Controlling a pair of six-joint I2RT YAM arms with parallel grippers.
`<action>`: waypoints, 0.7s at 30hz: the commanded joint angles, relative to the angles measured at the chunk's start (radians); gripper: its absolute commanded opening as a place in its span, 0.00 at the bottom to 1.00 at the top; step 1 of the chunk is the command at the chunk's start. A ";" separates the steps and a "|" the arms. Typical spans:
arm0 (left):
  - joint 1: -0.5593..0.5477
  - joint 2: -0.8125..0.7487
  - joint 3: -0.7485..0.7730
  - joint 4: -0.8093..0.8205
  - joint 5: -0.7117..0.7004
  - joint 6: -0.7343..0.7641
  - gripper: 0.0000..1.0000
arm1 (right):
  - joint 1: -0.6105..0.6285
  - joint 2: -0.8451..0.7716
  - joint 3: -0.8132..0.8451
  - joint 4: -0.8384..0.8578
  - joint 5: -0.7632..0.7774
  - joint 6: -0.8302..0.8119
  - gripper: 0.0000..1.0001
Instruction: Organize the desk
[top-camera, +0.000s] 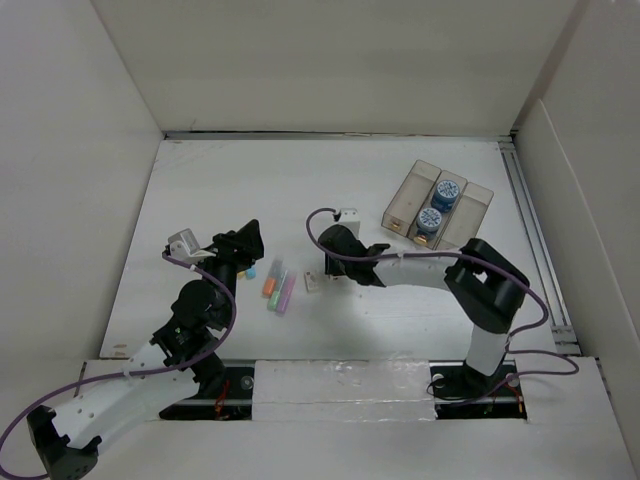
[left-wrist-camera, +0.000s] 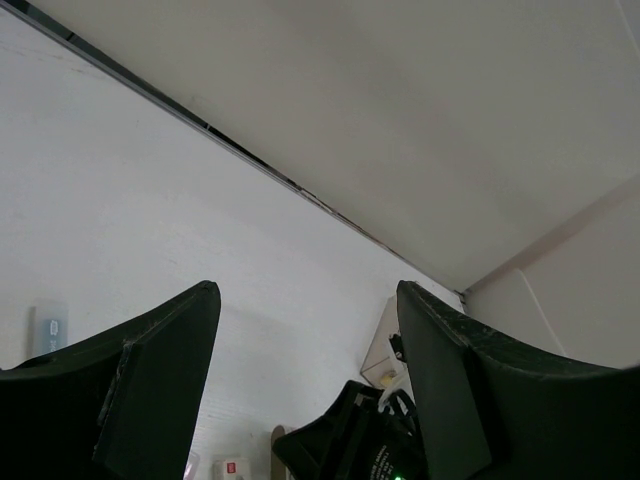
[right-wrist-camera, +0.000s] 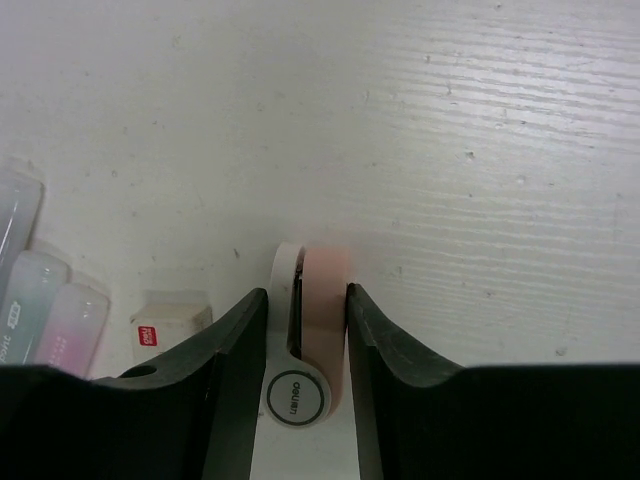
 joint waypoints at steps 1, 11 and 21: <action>-0.005 0.005 0.007 0.037 0.001 0.003 0.67 | -0.015 -0.077 -0.005 -0.022 0.005 -0.020 0.27; -0.005 0.002 0.006 0.035 0.013 0.002 0.67 | -0.334 -0.313 -0.020 0.035 0.008 -0.087 0.27; -0.005 0.007 0.009 0.031 0.005 0.003 0.67 | -0.620 -0.170 0.075 0.064 -0.070 -0.075 0.31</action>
